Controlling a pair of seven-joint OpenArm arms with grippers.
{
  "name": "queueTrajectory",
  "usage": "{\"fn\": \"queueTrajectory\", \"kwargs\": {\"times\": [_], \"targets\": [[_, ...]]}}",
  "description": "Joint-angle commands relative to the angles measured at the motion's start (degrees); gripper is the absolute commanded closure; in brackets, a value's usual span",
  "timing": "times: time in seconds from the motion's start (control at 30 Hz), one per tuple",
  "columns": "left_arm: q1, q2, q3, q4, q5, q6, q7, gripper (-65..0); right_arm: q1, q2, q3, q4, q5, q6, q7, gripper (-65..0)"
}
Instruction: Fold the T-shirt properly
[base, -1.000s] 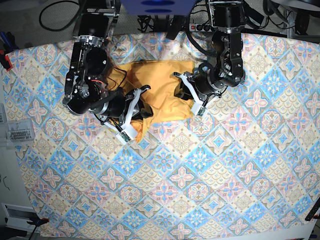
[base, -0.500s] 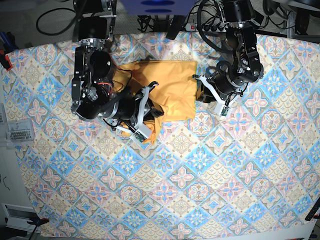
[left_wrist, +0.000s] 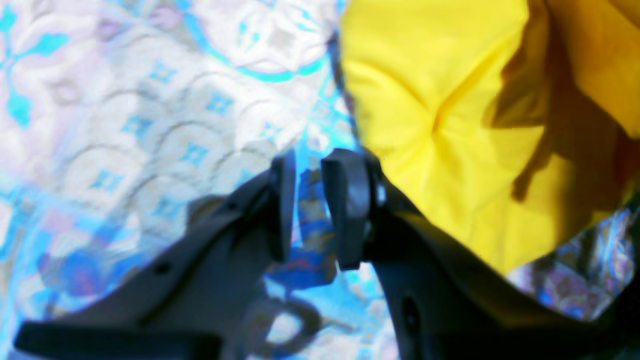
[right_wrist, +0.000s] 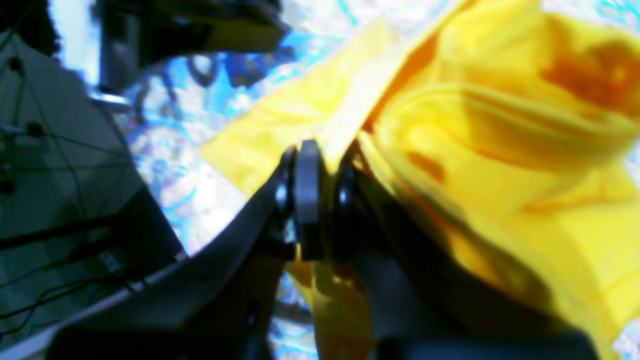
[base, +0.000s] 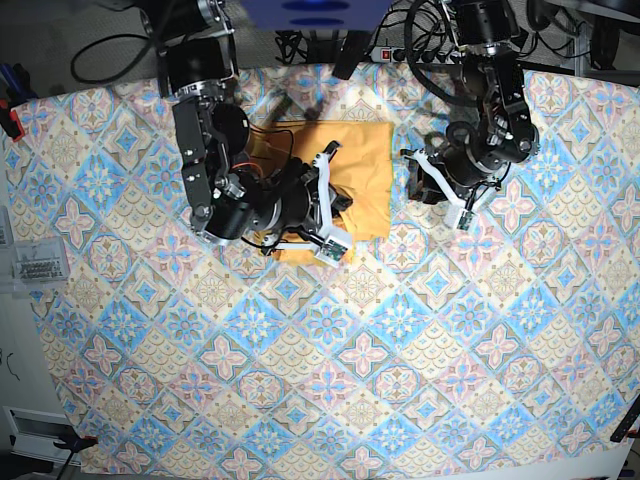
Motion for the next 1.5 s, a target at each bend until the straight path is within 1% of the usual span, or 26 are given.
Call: {"fn": "queueTrajectory", "kwargs": {"times": [0.0,0.1,0.43,0.57,0.63,0.7,0.77,0.93,1.1,1.23,1.3,1.47], "targets": [[-0.5,-0.2,-1.1,0.9,-0.8,-0.1,-0.9,-13.6,1.4,0.0,0.0,0.5,0.7,0.1,1.2,-0.2],[-0.6,-0.2,-2.1,0.9,-0.4,-0.1,-0.9,-13.6,1.7,0.0,-0.2,-0.4,0.7,0.1,1.2,-0.2],[-0.7,-0.2,-2.1,0.8,-0.5,-0.1,-0.9,-13.6,2.3,0.1,-0.2,-2.5,0.6,0.1,1.2,-0.3],[-0.7,-0.1,-2.1,0.7,-0.4,-0.1,-0.9,-13.6,2.3,1.3,-0.2,-3.9,0.6,0.1,1.2,-0.3],[-0.7,-0.1,-2.1,0.7,-0.5,-0.1,-0.9,-13.6,2.3,3.1,-0.4,-4.0,0.6,0.1,1.2,-0.3],[-0.8,-0.1,-2.1,0.7,-0.5,-0.1,-0.9,-13.6,2.0,4.9,-2.5,-4.0,0.6,0.1,1.2,-0.3],[-0.8,-0.1,-2.1,0.6,-0.5,-0.1,-0.9,-13.6,1.9,5.7,-4.7,-4.0,0.6,0.1,1.2,-0.3],[-0.8,0.2,-2.0,0.6,-0.5,-0.1,-0.9,-13.6,1.7,6.1,-7.8,-4.0,0.6,0.1,1.2,-0.3],[-0.7,0.0,-2.0,0.6,-0.5,-0.1,-0.9,-13.6,1.7,6.1,-8.8,-3.5,-0.9,0.1,1.2,-0.3],[-0.6,0.1,-2.0,0.6,-0.5,-0.1,-0.9,-13.6,1.7,6.1,-13.2,-3.5,-4.9,0.1,1.2,-0.4],[-0.5,0.1,-2.0,0.6,-0.5,-0.1,-0.9,-13.6,1.7,6.1,-13.6,-3.5,-6.5,0.1,1.2,-1.8],[-0.5,0.2,-2.0,0.6,-0.4,-0.1,-0.9,-13.6,1.7,6.2,-13.4,-3.4,-6.8,0.1,1.2,-11.9]]}}
